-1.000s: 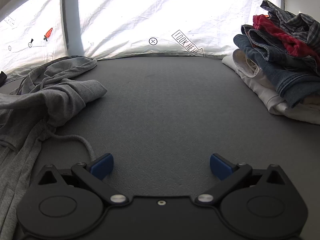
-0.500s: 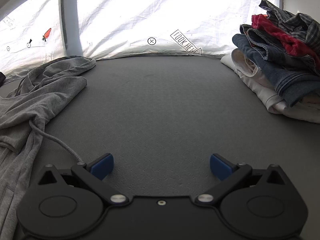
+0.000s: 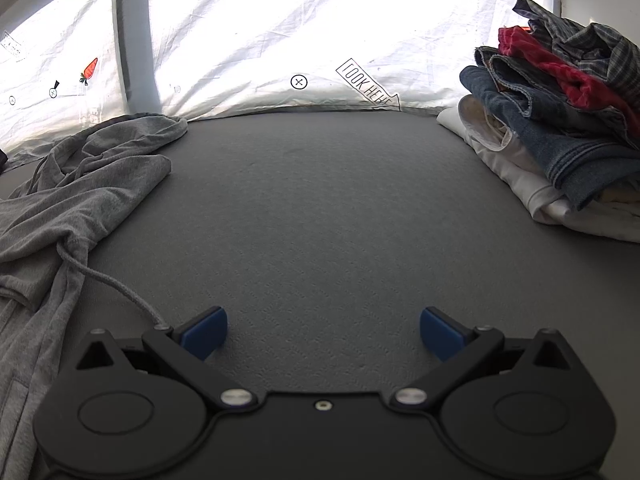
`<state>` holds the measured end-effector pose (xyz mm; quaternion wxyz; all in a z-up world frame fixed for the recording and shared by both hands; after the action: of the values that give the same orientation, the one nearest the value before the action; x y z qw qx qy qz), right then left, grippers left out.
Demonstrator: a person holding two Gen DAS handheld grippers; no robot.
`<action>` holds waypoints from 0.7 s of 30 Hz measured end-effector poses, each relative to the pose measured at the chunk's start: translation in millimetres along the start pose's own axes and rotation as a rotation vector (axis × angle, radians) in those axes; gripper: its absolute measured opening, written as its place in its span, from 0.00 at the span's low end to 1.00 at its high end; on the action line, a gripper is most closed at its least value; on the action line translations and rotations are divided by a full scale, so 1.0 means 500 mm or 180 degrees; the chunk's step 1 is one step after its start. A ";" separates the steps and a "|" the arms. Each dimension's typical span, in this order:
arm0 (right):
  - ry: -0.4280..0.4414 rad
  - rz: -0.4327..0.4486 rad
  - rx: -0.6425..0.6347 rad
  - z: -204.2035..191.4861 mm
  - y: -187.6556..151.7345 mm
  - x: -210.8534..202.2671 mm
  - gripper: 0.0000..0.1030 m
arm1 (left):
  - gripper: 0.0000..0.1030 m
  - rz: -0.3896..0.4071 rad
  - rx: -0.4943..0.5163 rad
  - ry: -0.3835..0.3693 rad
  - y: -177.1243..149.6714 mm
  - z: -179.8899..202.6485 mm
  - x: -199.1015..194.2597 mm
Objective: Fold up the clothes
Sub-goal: 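Grasp the sleeve edge with the left gripper and smooth it flat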
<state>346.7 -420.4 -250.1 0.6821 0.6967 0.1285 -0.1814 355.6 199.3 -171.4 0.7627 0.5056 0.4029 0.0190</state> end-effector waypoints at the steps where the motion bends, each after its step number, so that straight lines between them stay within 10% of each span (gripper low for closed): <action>1: -0.0001 0.0000 0.0001 0.000 0.000 0.000 1.00 | 0.67 -0.0005 0.0022 0.0019 0.001 0.002 0.005; 15: -0.0018 0.0001 0.0002 -0.005 0.001 -0.001 1.00 | 0.74 0.0038 0.0405 0.0007 -0.008 0.031 0.059; 21: -0.0018 0.0004 0.0009 -0.005 0.000 -0.002 1.00 | 0.22 0.0113 0.0535 -0.0198 -0.009 0.061 0.046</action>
<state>346.0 -418.1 -249.6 0.6815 0.6972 0.1259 -0.1831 388.8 183.9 -183.7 0.7293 0.5752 0.3702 -0.0171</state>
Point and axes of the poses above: each gripper's, at about its wrist camera, not at the fingertips, and x roughly the way its jaws point, z to its right, y to its top, the point moved 2 cm from there along x, roughly the way its jaws point, and after that the axes turned 14 degrees about z, right-handed, at the moved point
